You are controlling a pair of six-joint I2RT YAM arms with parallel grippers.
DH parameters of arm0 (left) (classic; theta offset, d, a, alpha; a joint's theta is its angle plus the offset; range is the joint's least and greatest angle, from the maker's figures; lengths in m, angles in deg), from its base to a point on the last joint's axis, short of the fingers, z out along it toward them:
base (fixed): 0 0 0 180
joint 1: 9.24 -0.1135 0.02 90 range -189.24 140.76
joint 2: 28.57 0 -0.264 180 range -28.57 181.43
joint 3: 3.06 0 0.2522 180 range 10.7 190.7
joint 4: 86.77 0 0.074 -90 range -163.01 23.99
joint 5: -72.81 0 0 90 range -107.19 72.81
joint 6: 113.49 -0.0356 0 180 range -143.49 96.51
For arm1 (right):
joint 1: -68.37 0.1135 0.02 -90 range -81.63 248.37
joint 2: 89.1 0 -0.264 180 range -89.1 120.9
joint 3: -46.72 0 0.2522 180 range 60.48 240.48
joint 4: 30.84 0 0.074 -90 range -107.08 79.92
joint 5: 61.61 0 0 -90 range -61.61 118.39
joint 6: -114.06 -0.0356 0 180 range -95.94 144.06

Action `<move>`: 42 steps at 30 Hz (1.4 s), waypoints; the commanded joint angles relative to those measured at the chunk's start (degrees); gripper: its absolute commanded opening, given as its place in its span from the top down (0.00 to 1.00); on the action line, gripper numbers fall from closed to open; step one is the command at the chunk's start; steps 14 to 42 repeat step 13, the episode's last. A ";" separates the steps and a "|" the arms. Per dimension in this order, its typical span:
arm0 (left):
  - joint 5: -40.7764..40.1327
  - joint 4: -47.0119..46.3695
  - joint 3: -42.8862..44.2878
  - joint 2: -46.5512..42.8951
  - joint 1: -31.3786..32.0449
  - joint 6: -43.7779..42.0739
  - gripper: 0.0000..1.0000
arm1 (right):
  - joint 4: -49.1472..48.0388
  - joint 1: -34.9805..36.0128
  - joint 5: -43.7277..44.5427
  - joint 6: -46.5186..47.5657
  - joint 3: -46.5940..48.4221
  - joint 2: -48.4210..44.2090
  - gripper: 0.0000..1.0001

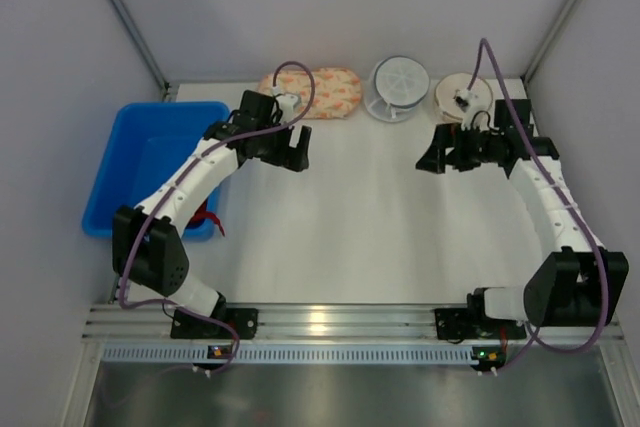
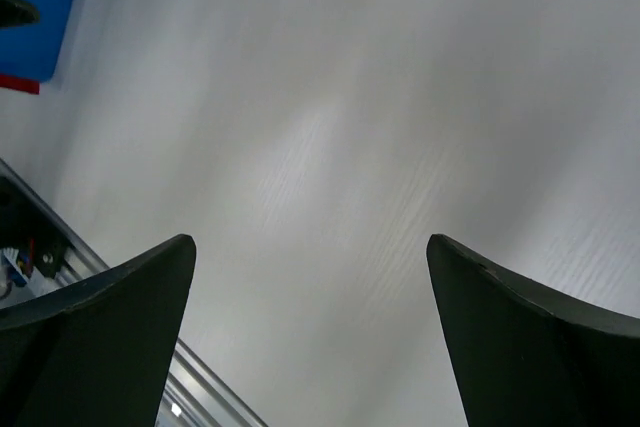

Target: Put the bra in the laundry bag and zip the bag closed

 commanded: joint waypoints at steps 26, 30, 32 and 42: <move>2.59 0.53 -3.21 -2.40 -0.42 0.18 0.02 | 1.04 13.28 7.36 3.75 -11.25 -9.45 0.01; 2.59 0.53 -3.21 -2.40 -0.42 0.18 0.02 | 1.04 13.28 7.36 3.75 -11.25 -9.45 0.01; 2.59 0.53 -3.21 -2.40 -0.42 0.18 0.02 | 1.04 13.28 7.36 3.75 -11.25 -9.45 0.01; 2.59 0.53 -3.21 -2.40 -0.42 0.18 0.02 | 1.04 13.28 7.36 3.75 -11.25 -9.45 0.01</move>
